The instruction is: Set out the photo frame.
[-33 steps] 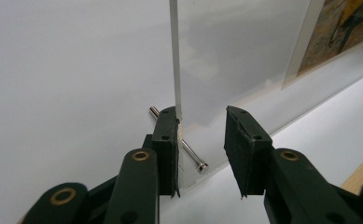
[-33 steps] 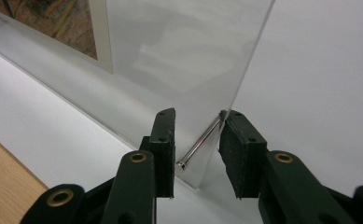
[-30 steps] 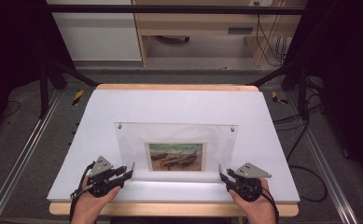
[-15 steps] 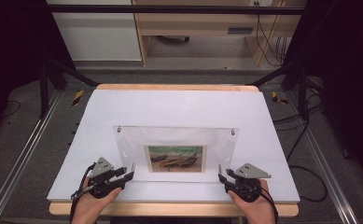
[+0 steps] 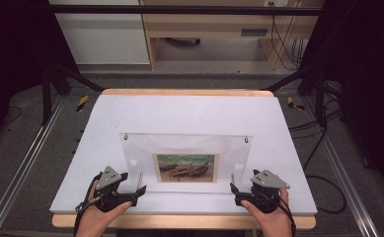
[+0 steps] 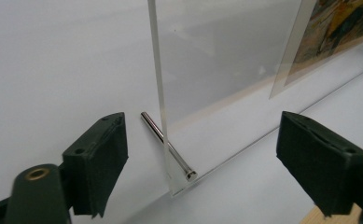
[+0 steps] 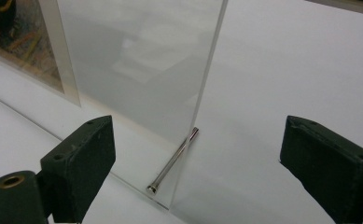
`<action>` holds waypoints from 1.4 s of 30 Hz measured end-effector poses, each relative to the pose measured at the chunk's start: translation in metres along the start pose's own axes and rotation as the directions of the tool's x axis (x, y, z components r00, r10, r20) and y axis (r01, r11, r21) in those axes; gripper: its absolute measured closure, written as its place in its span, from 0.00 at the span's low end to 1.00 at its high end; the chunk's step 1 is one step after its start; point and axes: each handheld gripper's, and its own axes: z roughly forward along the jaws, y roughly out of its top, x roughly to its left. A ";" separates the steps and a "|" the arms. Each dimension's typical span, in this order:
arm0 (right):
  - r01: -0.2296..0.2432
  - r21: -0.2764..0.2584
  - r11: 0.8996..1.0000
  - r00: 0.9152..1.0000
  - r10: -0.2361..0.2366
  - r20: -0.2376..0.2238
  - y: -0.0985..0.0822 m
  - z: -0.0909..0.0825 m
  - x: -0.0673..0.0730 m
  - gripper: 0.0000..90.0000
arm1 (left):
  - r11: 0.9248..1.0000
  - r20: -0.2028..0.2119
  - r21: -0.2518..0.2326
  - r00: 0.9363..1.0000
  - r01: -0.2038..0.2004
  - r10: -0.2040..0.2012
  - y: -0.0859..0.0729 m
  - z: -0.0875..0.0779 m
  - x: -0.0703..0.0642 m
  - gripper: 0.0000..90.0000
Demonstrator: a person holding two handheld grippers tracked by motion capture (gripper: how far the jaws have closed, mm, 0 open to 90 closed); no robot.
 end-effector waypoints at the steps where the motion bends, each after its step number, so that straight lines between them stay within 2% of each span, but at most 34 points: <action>1: -0.004 -0.004 1.000 1.000 0.004 -0.001 0.000 -0.001 0.000 0.11 | 1.000 0.006 -0.001 1.000 -0.004 0.004 0.001 -0.001 0.001 0.13; 3: -0.004 -0.018 1.000 1.000 0.004 -0.004 0.001 -0.005 -0.002 0.11 | 0.999 0.023 -0.014 0.999 -0.033 0.033 0.004 -0.007 0.005 0.11; 5: -0.011 -0.058 0.998 1.000 0.011 0.011 0.003 -0.012 -0.005 0.11 | 0.998 0.023 -0.043 0.998 -0.049 0.050 0.006 -0.015 0.011 0.10; 7: -0.025 -0.100 0.995 0.999 0.028 0.023 0.004 -0.021 -0.010 0.12 | 0.998 0.018 -0.045 0.999 -0.046 0.047 0.004 -0.019 0.017 0.10; 10: -0.039 -0.120 0.992 0.998 0.044 0.040 0.001 -0.027 -0.016 0.12 | 0.999 0.004 -0.040 1.000 -0.025 0.025 0.001 -0.023 0.025 0.10; 12: -0.048 -0.118 0.992 0.998 0.054 0.044 0.000 -0.029 -0.019 0.12 | 0.998 -0.008 -0.037 0.999 -0.045 0.045 0.001 -0.027 0.028 0.10; 13: -0.051 -0.116 0.992 0.997 0.056 0.046 -0.001 -0.029 -0.019 0.12 | 0.997 -0.030 -0.028 0.997 -0.078 0.077 0.002 -0.031 0.031 0.09; 14: -0.053 -0.118 0.992 0.997 0.059 0.051 -0.001 -0.030 -0.021 0.12 | 0.996 -0.050 -0.027 0.995 -0.086 0.085 0.001 -0.034 0.034 0.10; 19: -0.072 -0.117 0.991 0.994 0.080 0.070 -0.005 -0.033 -0.031 0.15 | 0.998 -0.082 -0.048 0.996 -0.037 0.033 -0.004 -0.042 0.052 0.09; 23: -0.098 -0.116 0.988 0.990 0.109 0.092 -0.008 -0.033 -0.041 0.16 | 0.998 -0.115 -0.064 0.993 -0.030 0.023 -0.003 -0.047 0.060 0.09; 27: -0.126 -0.116 0.985 0.983 0.140 0.117 -0.009 -0.032 -0.052 0.16 | 0.996 -0.170 -0.073 0.985 -0.043 0.030 -0.003 -0.048 0.065 0.08; 34: -0.158 -0.101 0.982 0.972 0.173 0.160 -0.011 -0.024 -0.068 0.14 | 0.997 -0.202 -0.020 0.977 -0.078 0.072 -0.006 -0.040 0.069 0.07; 38: -0.170 -0.083 0.982 0.967 0.183 0.178 -0.012 -0.020 -0.075 0.14 | 0.997 -0.210 0.003 0.975 -0.076 0.075 -0.006 -0.037 0.072 0.07; 42: -0.167 -0.062 0.984 0.966 0.176 0.191 -0.013 -0.014 -0.079 0.14 | 0.997 -0.215 0.014 0.974 -0.077 0.078 -0.006 -0.031 0.073 0.07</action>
